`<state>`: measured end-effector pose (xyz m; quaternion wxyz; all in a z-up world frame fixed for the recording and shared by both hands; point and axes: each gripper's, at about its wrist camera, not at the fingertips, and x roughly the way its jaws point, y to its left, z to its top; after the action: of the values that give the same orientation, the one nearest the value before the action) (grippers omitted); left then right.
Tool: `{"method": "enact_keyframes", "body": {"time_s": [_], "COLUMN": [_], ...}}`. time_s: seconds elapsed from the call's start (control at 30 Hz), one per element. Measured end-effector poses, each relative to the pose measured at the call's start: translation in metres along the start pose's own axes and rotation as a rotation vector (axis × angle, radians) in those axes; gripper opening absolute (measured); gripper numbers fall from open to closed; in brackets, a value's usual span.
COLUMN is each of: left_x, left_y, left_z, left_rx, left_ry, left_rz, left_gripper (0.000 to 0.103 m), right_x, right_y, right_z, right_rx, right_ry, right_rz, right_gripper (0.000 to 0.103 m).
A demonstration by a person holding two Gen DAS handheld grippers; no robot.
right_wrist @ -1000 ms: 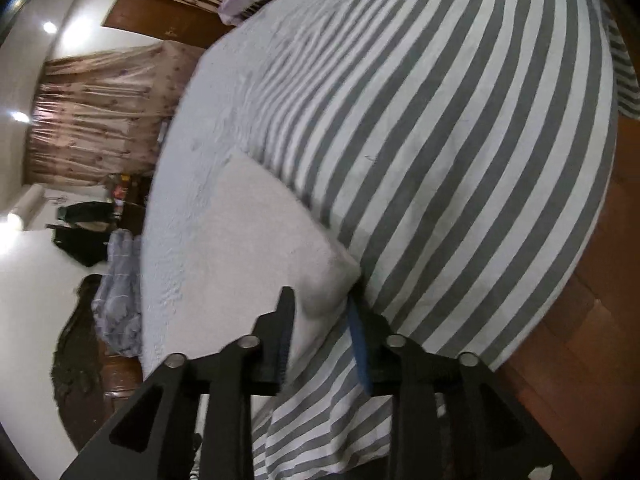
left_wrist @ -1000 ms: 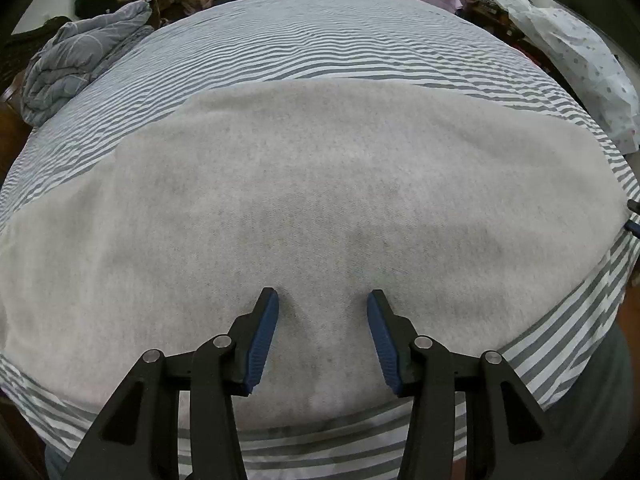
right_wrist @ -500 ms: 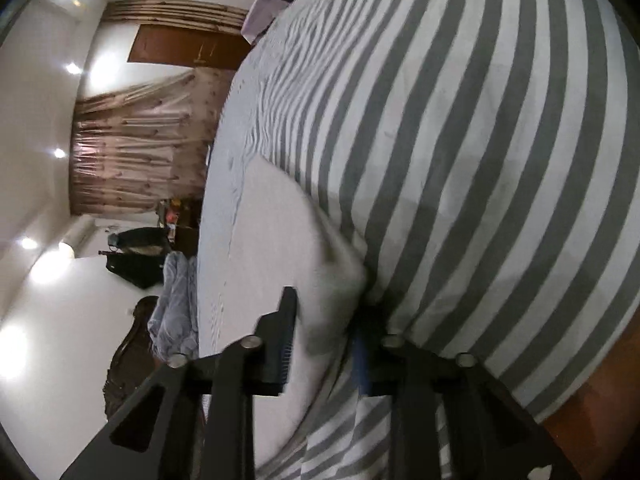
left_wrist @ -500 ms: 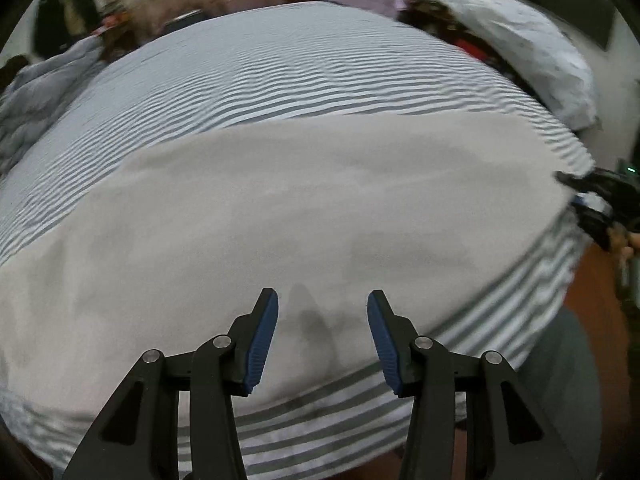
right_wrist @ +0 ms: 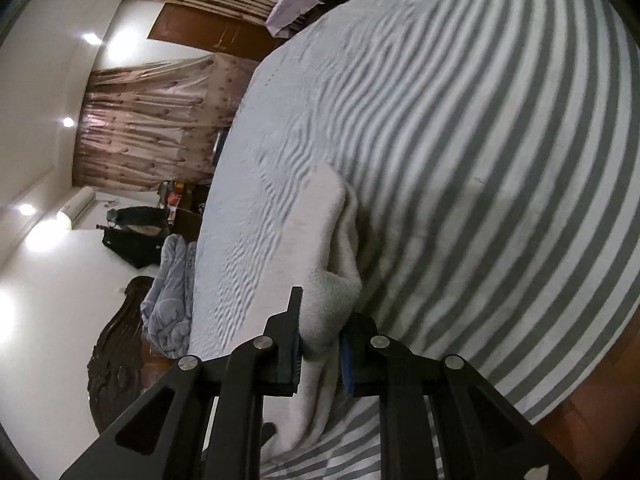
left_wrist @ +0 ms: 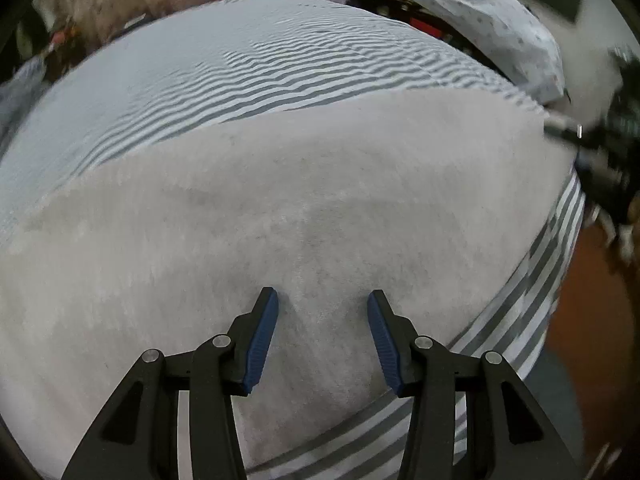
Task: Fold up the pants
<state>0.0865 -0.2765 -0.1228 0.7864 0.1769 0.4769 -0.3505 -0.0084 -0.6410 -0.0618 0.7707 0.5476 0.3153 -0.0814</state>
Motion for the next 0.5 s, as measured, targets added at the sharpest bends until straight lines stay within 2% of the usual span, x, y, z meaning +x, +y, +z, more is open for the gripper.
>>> {"method": "enact_keyframes", "body": {"time_s": [0.1, 0.17, 0.27, 0.33, 0.5], "left_x": [0.001, -0.001, -0.014, -0.029, -0.075], "left_y": [-0.002, 0.003, 0.029, 0.057, 0.134], "left_z": [0.0, 0.002, 0.002, 0.0, -0.019], "left_rx": [0.023, 0.006, -0.092, -0.175, -0.274], "left_ry": [-0.001, 0.006, 0.017, -0.002, -0.082], "left_rz": [0.002, -0.025, -0.117, -0.141, -0.08], "left_gripper": [0.053, 0.053, 0.053, 0.053, 0.054], "right_x": [0.001, 0.005, 0.012, 0.021, 0.064], "right_y": [0.023, 0.045, 0.086, 0.117, 0.191], "right_z": [0.002, 0.003, 0.0, -0.005, -0.041], "right_rx": [-0.039, -0.082, -0.162, -0.226, -0.391], "right_ry": [0.008, 0.018, 0.043, 0.069, 0.175], "right_rz": [0.008, 0.008, 0.014, 0.025, 0.043], "right_gripper": [0.015, 0.015, 0.015, 0.015, 0.015]}}
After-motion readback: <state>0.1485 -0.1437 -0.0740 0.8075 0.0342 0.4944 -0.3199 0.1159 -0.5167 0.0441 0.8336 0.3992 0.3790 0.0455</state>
